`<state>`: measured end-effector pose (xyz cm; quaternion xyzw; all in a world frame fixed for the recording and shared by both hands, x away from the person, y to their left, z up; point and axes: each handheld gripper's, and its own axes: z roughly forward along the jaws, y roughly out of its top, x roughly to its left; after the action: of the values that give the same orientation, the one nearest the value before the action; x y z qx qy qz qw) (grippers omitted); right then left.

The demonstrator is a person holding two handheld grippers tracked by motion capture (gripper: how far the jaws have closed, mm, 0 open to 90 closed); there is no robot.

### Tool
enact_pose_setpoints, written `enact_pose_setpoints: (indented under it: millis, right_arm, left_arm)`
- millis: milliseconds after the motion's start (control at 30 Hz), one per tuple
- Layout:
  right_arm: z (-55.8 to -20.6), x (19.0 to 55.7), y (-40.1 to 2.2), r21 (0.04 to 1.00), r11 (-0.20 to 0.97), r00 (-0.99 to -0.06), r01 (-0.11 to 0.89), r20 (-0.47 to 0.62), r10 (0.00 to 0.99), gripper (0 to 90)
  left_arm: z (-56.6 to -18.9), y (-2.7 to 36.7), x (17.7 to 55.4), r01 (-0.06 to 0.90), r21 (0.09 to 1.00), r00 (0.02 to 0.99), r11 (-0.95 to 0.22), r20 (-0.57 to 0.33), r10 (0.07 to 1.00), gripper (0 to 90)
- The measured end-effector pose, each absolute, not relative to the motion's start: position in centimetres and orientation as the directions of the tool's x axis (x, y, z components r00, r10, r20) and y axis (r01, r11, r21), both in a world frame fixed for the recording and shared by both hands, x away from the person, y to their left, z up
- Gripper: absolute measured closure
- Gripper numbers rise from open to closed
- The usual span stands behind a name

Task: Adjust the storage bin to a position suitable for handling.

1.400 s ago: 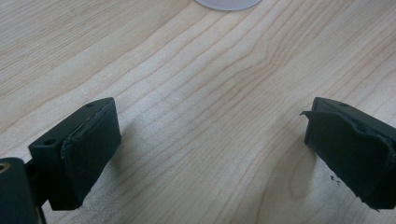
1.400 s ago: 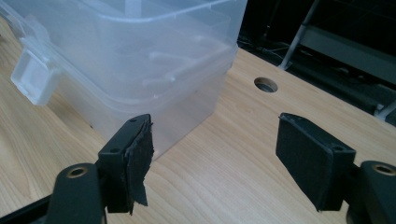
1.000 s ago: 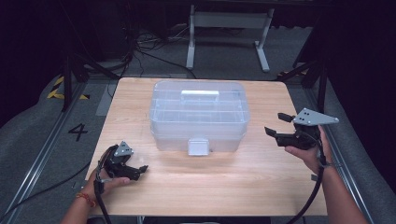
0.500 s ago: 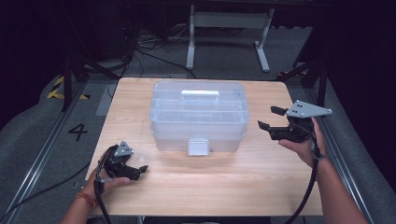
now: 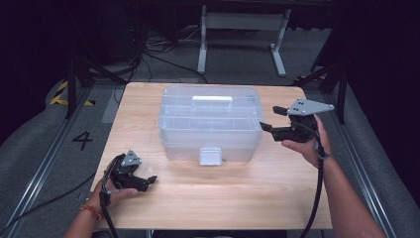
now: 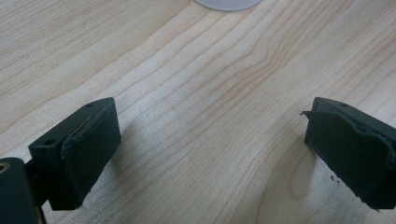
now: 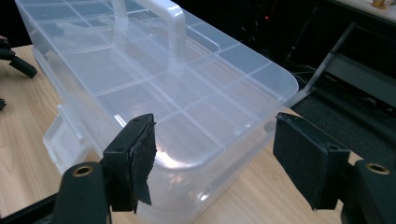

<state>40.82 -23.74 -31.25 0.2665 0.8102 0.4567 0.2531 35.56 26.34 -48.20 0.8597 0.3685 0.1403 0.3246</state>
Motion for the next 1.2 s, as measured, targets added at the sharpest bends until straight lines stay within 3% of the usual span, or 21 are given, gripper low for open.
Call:
enact_pose_setpoints:
  millis: [1200]
  right_arm:
    - [-30.2,45.0,-17.1,0.846,0.498,-0.774,0.192,-0.182,0.607,38.2]
  left_arm:
    - [-48.2,26.3,35.5,0.551,0.661,0.684,-0.51,-0.008,0.729,4.1]
